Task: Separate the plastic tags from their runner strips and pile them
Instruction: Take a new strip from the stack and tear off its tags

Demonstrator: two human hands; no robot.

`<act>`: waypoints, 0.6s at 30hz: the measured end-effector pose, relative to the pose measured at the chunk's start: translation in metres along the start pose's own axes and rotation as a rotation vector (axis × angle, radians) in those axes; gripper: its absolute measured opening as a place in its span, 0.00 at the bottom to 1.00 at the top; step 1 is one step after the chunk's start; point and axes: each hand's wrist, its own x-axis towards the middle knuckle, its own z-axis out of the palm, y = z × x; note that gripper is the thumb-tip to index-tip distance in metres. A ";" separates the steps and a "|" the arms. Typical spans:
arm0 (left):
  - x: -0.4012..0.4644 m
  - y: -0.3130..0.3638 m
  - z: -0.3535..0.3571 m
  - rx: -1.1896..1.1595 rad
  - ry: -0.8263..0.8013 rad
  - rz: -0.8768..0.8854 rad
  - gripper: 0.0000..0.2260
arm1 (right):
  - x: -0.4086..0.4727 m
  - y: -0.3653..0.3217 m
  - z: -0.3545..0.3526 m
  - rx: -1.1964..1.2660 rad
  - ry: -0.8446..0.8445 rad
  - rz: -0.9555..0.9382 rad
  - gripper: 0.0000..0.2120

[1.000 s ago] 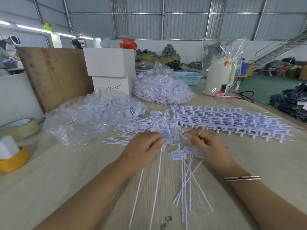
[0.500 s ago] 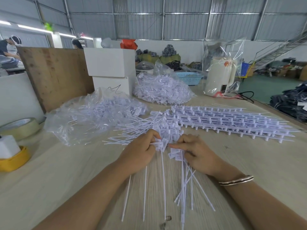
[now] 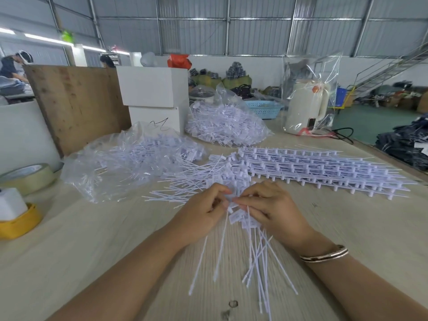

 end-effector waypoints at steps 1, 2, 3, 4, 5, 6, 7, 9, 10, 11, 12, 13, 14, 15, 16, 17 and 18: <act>0.000 0.000 -0.002 0.026 -0.014 -0.052 0.03 | -0.001 0.001 0.000 -0.001 0.029 0.005 0.09; 0.000 -0.001 -0.003 0.041 -0.026 -0.088 0.05 | -0.001 0.002 0.000 0.003 0.049 0.004 0.09; 0.000 -0.001 -0.004 0.042 -0.037 -0.100 0.09 | -0.002 0.002 0.001 0.009 0.057 0.002 0.08; 0.000 -0.002 -0.005 0.037 -0.046 -0.096 0.12 | -0.001 0.001 0.002 0.010 0.054 -0.001 0.08; 0.000 -0.001 -0.005 0.042 -0.049 -0.080 0.13 | -0.001 0.001 0.003 0.000 0.040 -0.006 0.09; 0.001 -0.001 -0.004 0.059 -0.042 -0.052 0.14 | -0.001 0.001 0.004 -0.017 0.024 -0.013 0.10; 0.001 0.000 -0.004 0.077 -0.025 -0.015 0.15 | -0.001 0.001 0.005 -0.026 0.013 -0.019 0.10; 0.001 0.001 -0.002 0.112 0.000 0.065 0.14 | -0.002 0.003 0.006 0.005 0.001 -0.001 0.10; 0.001 0.002 -0.002 0.125 0.001 0.096 0.12 | -0.002 0.003 0.006 0.036 -0.006 0.018 0.10; 0.001 0.002 -0.003 0.128 0.001 0.123 0.11 | -0.003 0.004 0.006 0.068 -0.018 0.038 0.10; 0.002 0.003 -0.003 0.131 0.004 0.143 0.11 | -0.003 0.004 0.006 0.103 -0.032 0.062 0.10; 0.002 0.004 -0.003 0.131 0.013 0.160 0.10 | -0.003 0.004 0.007 0.141 -0.043 0.088 0.10; 0.002 0.005 -0.003 0.130 0.026 0.174 0.10 | -0.003 0.004 0.006 0.177 -0.047 0.108 0.10; 0.002 0.006 -0.003 0.130 0.036 0.187 0.09 | -0.002 0.004 0.006 0.207 -0.049 0.121 0.10; 0.003 0.007 -0.003 0.134 0.041 0.203 0.09 | -0.001 0.004 0.006 0.234 -0.051 0.129 0.09; 0.003 0.008 -0.003 0.149 0.040 0.222 0.10 | -0.001 0.004 0.006 0.260 -0.053 0.137 0.09; 0.003 0.009 -0.002 0.170 0.036 0.242 0.10 | 0.000 0.003 0.005 0.282 -0.050 0.150 0.09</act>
